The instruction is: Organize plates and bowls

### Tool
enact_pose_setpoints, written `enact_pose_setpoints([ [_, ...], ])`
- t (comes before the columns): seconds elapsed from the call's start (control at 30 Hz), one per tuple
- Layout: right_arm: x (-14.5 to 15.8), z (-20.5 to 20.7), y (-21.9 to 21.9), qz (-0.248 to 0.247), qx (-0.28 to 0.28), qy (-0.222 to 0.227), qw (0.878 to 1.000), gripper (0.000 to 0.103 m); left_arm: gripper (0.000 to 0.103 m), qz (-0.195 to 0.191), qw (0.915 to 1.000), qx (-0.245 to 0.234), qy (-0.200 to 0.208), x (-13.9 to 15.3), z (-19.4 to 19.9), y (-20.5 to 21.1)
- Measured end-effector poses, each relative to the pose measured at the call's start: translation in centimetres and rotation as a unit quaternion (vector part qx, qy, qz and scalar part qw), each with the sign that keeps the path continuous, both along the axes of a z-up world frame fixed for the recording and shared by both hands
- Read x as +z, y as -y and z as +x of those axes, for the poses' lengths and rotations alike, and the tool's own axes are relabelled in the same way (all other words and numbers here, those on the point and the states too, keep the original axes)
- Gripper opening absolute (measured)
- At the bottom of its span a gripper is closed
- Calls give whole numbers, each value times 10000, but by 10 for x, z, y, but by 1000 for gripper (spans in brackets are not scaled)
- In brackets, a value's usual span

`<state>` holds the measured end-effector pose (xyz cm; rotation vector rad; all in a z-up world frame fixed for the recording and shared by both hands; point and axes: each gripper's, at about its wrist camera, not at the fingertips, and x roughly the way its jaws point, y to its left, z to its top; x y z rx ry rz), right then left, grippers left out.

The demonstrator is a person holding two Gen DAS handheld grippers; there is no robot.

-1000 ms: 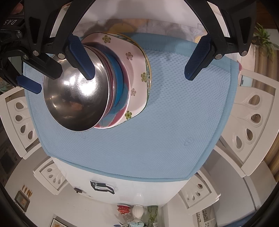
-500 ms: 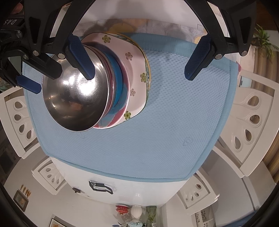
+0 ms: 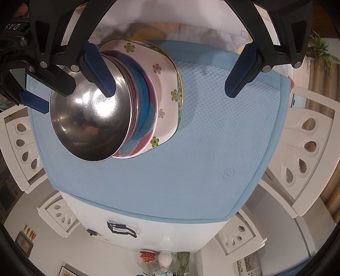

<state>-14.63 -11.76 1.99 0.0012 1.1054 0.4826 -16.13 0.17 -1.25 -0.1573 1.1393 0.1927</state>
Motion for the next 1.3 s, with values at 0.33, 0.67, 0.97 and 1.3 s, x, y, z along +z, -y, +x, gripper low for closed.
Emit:
enact_pose_setpoints([
  [0.33, -1, 1, 0, 2, 0, -17, 10000, 93, 102, 0, 10000, 15, -13, -1, 0, 3],
  [0.67, -3, 2, -1, 0, 3, -27, 10000, 93, 102, 19, 10000, 10, -19, -3, 0, 0],
  [0.97, -4, 3, -3, 5, 3, -54, 10000, 93, 102, 45, 10000, -1, -25, -4, 0, -2],
  [1.3, -5, 6, -4, 9, -11, -53, 10000, 93, 102, 161, 9998, -57, 32, -1, 3, -2],
])
